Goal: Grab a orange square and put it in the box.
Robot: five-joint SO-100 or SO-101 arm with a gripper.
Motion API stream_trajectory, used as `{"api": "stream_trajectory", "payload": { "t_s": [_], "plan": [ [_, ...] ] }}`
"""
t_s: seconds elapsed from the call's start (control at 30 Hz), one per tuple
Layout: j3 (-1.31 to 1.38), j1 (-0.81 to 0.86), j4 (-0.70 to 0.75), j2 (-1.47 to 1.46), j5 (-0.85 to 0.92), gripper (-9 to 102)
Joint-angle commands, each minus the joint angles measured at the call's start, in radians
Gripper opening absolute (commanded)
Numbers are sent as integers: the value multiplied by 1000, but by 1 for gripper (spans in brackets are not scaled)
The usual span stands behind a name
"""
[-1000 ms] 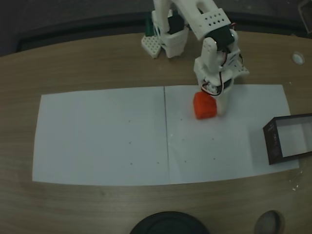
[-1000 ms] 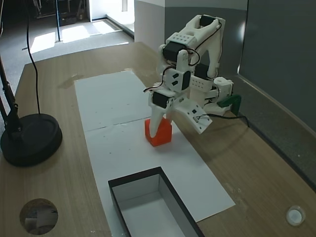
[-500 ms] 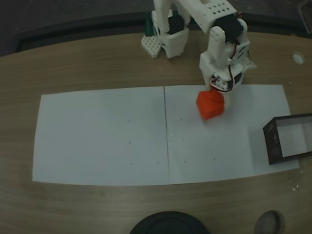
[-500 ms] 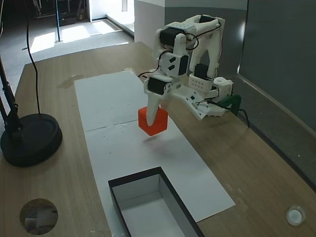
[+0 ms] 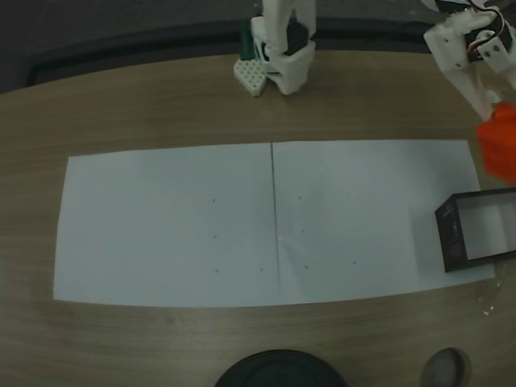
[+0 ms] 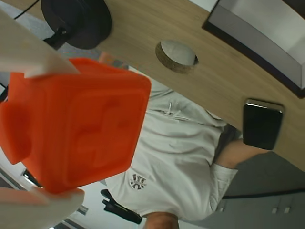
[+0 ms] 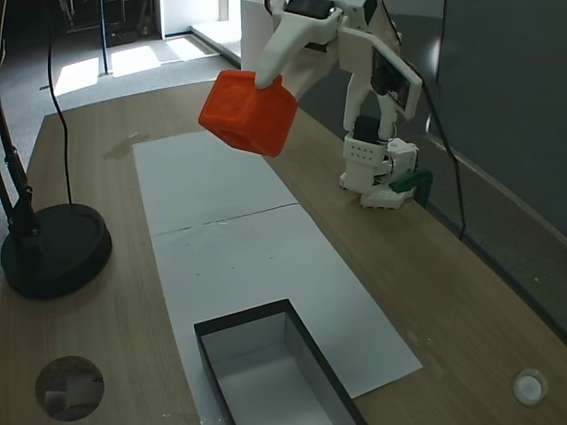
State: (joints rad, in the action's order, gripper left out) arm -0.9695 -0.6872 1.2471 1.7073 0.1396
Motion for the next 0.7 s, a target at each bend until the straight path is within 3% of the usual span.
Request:
{"api": "stream_trajectory", "payload": {
  "t_s": [0.0, 0.23, 0.43, 0.67],
  "plan": [
    [120, -32, -52, -52, -9, 11],
    [160, -91, -115, -247, -15, 11],
    [210, -178, -149, -359, -169, 11],
    [210, -201, -273, -469, -172, 11]
  ]
}}
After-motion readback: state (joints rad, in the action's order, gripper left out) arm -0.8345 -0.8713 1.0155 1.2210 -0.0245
